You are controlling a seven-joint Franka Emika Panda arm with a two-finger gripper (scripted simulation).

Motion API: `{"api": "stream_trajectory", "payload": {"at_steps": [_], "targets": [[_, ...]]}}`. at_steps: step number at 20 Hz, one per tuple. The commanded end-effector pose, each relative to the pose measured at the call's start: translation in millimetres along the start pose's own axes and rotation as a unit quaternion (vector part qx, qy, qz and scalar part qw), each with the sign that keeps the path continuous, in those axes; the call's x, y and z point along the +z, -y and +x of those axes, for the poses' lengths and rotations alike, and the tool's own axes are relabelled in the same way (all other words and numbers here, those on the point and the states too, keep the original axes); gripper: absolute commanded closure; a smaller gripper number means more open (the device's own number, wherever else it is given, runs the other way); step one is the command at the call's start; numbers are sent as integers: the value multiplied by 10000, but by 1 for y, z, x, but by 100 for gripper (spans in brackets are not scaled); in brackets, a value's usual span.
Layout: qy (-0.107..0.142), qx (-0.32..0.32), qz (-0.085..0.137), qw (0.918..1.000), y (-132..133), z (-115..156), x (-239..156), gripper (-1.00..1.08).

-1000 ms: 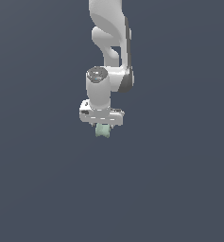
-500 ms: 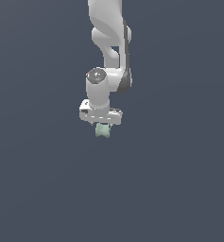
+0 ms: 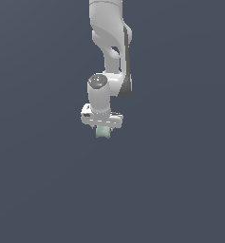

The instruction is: Pick up the object and move it to a goal position.

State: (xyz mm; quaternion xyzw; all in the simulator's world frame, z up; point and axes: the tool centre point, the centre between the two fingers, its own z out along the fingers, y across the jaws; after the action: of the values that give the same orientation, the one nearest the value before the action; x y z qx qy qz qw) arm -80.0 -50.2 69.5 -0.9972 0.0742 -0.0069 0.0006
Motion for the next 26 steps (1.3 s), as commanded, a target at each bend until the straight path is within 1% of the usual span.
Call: {"api": "stream_trajectory", "payload": {"at_steps": [1,8,9,21,26], "targets": [[69,21,-12,10000,-3,-5,17,-92],[69,21,-12,10000,-3,-5,30,-92],[69,21,-12,10000,-3,-5,30,108],[63,23,-11,10000,-3,-5,28,108],[63,23,-11,10000,-1,-7,18,108]]}}
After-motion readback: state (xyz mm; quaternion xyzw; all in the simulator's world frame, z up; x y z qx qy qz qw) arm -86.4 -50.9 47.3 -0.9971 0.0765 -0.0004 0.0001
